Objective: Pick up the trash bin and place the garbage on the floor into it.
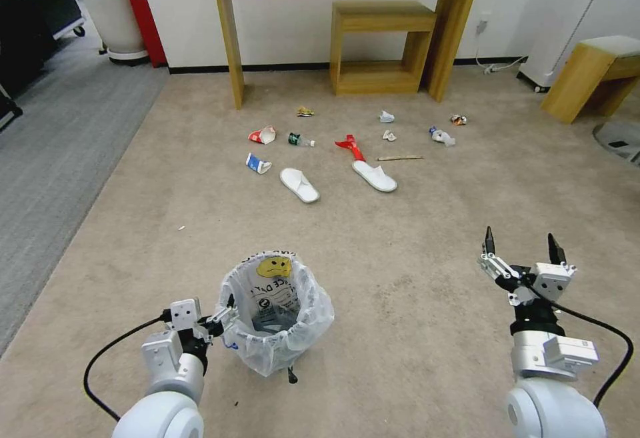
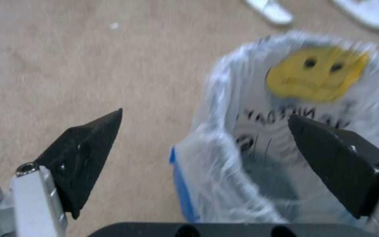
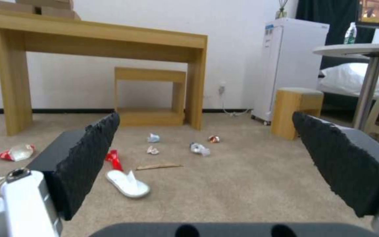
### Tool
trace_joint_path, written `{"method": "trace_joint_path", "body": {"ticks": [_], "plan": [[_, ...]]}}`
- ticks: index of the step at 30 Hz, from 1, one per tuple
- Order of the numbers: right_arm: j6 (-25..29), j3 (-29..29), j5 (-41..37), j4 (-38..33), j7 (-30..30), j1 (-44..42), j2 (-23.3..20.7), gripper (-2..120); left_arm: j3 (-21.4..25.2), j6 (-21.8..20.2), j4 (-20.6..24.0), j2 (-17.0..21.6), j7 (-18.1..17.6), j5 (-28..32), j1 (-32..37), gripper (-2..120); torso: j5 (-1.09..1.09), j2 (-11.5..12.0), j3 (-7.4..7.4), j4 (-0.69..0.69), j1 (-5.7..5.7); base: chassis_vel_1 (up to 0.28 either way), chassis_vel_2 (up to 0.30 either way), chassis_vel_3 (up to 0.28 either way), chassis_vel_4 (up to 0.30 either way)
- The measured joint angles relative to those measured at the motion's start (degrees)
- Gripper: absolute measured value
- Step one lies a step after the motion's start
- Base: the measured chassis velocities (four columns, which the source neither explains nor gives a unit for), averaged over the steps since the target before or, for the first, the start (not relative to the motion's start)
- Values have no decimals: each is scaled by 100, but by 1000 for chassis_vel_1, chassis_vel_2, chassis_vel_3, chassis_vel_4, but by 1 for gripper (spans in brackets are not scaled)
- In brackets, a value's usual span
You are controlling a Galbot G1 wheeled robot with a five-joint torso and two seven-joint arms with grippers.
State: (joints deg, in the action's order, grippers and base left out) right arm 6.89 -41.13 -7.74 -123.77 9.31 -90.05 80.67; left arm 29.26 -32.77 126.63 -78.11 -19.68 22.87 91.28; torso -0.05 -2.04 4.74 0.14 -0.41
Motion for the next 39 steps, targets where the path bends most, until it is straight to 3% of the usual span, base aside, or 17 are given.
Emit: {"method": "trace_joint_path", "body": {"ticks": [6,16,21,29,34,39], "plan": [[6,-39,23,45,11,-29,45,100,-73,-600,-75,356,-355,702,-267,100,1,0,0,1,0,0,0,0,0],[12,-53,70,120,25,-10,120,100,-224,-756,-337,609,-549,1214,-693,100,1,0,0,0,0,0,0,0,0],[20,-106,77,159,46,-8,129,100,-475,-875,-668,631,-850,1709,-1076,99,1,0,0,1,0,0,0,0,0],[77,-187,88,243,70,-7,144,100,-750,-901,-1123,576,-1029,1874,-1568,97,1,0,0,1,0,0,0,0,0],[112,-202,100,297,70,6,144,100,-785,-902,-1172,583,-1065,1957,-1647,96,2,0,0,1,0,0,0,0,0],[128,-182,125,361,69,67,165,100,-801,-913,-1192,600,-1126,2024,-1708,84,2,0,0,0,0,0,0,0,0]]}}
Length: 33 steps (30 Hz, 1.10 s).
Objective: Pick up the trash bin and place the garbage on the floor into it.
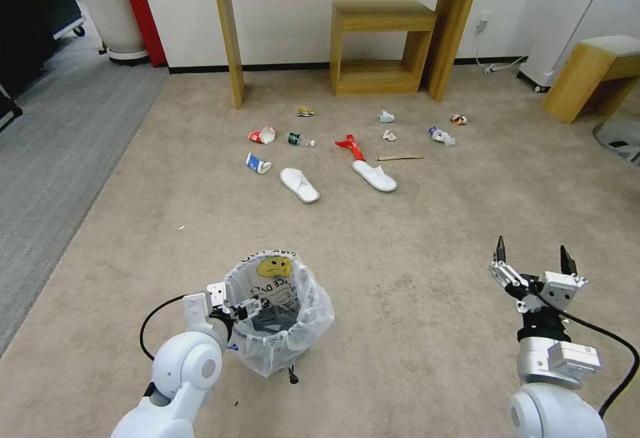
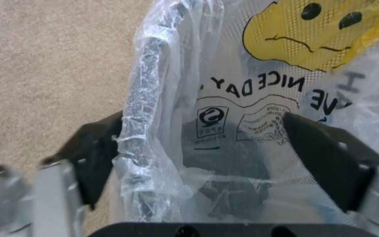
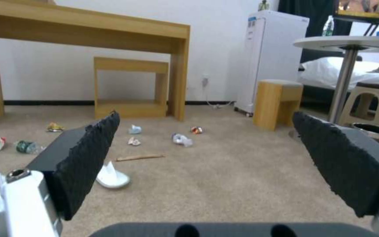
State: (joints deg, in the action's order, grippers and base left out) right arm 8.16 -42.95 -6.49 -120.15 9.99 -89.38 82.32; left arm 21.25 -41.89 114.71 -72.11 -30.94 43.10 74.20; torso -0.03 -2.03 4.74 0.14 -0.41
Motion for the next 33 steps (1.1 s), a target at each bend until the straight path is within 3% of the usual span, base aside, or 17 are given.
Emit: {"method": "trace_joint_path", "body": {"ticks": [7,9,11,23,29,33], "plan": [[5,35,14,39,-7,62,9,100,13,-24,-5,13,-41,33,47,56,0,0,0,0,0,0,0,0,0],[5,36,15,45,-11,73,7,100,15,-24,-9,23,-50,41,53,53,0,0,0,0,0,0,0,0,0],[5,39,15,50,-14,90,7,100,6,-24,-37,49,-96,86,57,40,0,0,-1,0,0,0,0,0,0],[32,38,14,122,-21,128,-14,100,-45,-23,-281,7,-261,197,-26,28,1,0,-1,0,0,0,0,0,0],[40,42,16,161,-21,138,-28,100,-50,-19,-293,-64,-261,163,-19,4,0,0,-1,0,0,0,0,0,0],[41,45,17,170,-21,145,-30,100,-58,-9,-293,-70,-241,156,-11,1,0,-1,-1,0,0,0,0,0,0]]}}
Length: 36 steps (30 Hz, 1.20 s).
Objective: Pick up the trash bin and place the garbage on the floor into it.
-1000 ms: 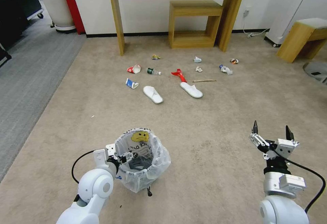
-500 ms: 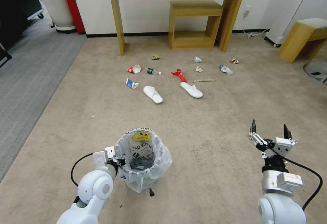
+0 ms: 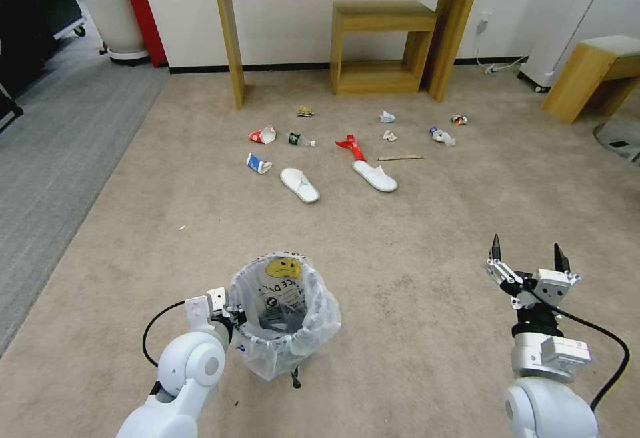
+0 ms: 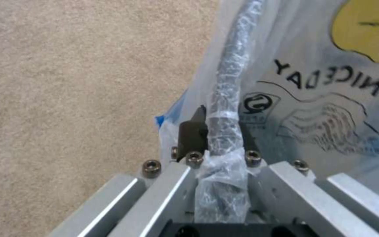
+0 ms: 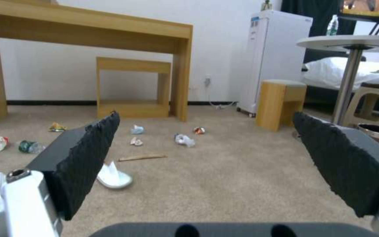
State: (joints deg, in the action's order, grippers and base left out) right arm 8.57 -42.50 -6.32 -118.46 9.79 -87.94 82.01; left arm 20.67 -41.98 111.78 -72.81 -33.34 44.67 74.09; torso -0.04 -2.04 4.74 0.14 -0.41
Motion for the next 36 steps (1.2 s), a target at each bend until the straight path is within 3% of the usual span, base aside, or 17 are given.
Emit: {"method": "trace_joint_path", "body": {"ticks": [12,19,24,30,36], "plan": [[-22,57,-32,4,0,-10,-26,100,141,-37,193,-49,-39,12,170,1,-2,0,1,0,0,0,0,0,0],[-62,113,-60,7,6,-33,-85,100,524,-41,762,-18,-188,346,312,1,-1,0,1,0,0,0,0,0,0],[-109,174,-72,16,6,-15,-114,100,849,-36,1302,295,-320,729,553,1,-1,0,1,0,0,0,0,0,0],[-141,223,-117,68,2,29,-186,100,1000,-31,1940,578,-76,648,1117,1,-1,0,1,-1,0,0,0,0,0],[-221,259,-228,28,12,36,-211,100,1022,-27,2195,653,109,470,1408,1,0,0,0,0,0,0,0,0,0]]}}
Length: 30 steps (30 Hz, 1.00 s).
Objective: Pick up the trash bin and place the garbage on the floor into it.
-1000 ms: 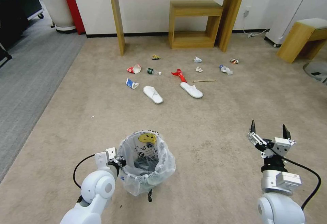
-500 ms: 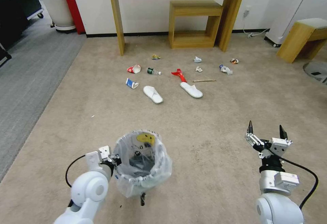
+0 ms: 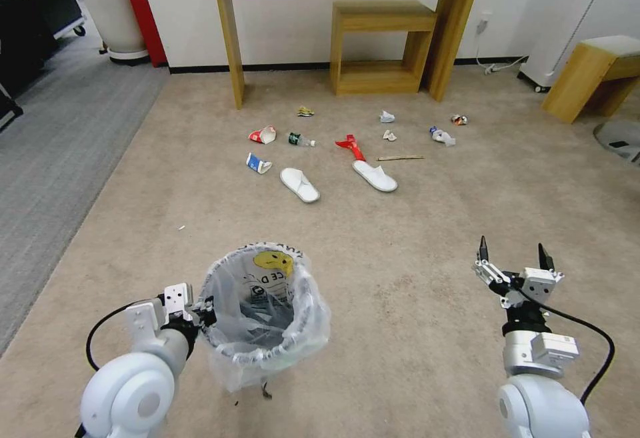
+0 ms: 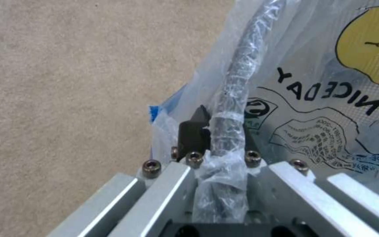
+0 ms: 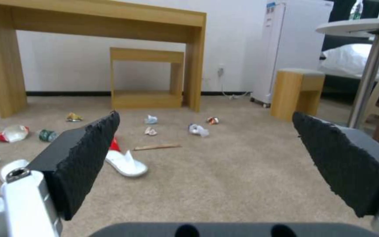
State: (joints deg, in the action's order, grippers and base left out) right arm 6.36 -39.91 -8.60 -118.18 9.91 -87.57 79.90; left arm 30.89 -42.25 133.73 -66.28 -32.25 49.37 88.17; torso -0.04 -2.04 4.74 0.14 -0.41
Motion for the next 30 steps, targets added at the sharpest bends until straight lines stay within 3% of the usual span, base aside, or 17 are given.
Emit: {"method": "trace_joint_path", "body": {"ticks": [11,30], "plan": [[-73,-39,-195,-270,158,-140,2,100,-36,4,115,148,327,-382,419,1,0,0,0,0,0,0,0,0,0],[-126,-127,-151,-476,211,-276,80,100,179,12,-194,236,365,-231,213,1,0,0,0,0,0,0,0,0,0]]}}
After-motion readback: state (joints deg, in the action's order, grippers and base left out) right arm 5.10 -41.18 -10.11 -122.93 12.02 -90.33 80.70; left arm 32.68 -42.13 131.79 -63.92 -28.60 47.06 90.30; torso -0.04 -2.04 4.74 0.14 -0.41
